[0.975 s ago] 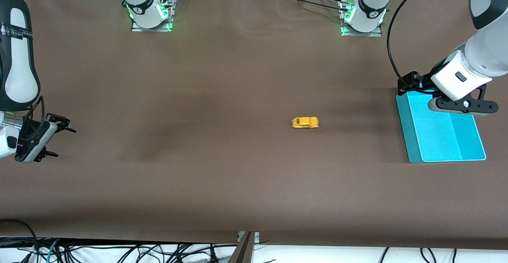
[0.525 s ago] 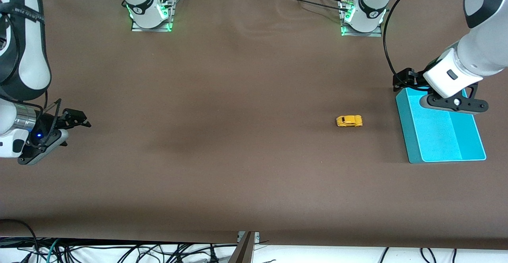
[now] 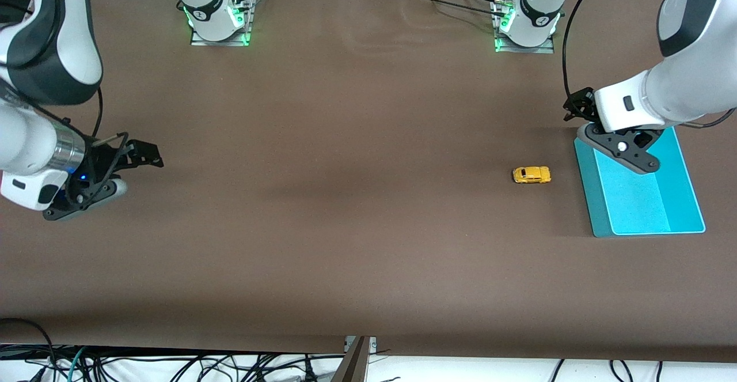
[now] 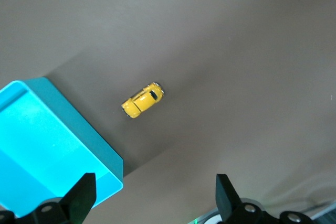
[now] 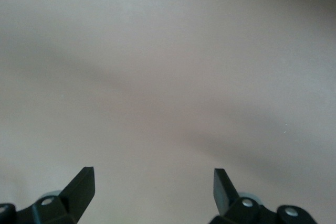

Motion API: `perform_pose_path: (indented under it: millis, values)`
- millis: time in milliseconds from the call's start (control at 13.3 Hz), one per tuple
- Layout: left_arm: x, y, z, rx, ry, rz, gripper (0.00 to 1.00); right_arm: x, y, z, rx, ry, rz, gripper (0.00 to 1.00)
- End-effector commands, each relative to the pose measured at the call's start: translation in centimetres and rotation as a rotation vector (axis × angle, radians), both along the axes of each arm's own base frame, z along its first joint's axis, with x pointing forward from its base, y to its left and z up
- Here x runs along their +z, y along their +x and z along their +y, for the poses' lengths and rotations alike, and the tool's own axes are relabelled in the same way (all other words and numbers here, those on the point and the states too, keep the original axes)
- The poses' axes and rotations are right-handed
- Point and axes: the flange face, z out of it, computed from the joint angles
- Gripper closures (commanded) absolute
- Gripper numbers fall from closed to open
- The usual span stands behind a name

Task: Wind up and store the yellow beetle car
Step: 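Lower the left gripper over the car while the right gripper retracts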

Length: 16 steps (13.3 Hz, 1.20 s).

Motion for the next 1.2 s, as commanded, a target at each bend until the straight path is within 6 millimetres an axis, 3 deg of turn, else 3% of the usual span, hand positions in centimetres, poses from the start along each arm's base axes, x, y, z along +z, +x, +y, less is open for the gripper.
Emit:
perform_pose_path:
  millis: [0, 225, 375, 675, 825, 1125]
  values:
    - [-4.4, -0.7, 1.6, -0.167, -0.057, 0.035, 0.00, 2.3, -1.3, 0.0, -0.006, -0.023, 0.022, 0.00]
    - [-10.0, -0.9, 3.5, -0.322, -0.104, 0.020, 0.00, 5.0, -2.1, -0.3, 0.004, -0.045, 0.012, 0.00]
    - [-13.9, -1.2, 3.5, -0.431, -0.126, -0.017, 0.00, 7.9, -2.9, -1.9, -0.024, -0.042, -0.046, 0.00]
    - [-22.8, -2.1, 2.3, -0.665, -0.125, -0.133, 0.00, 11.3, -4.7, -4.0, -0.042, -0.119, -0.122, 0.00]
    - [-26.1, -1.8, 2.2, -0.743, -0.138, -0.145, 0.00, 11.4, -4.7, -4.3, -0.041, -0.152, -0.132, 0.00]
    - [-29.0, -2.2, 2.3, -0.797, -0.113, -0.110, 0.00, 11.0, -6.7, -6.7, -0.166, -0.147, -0.100, 0.00]
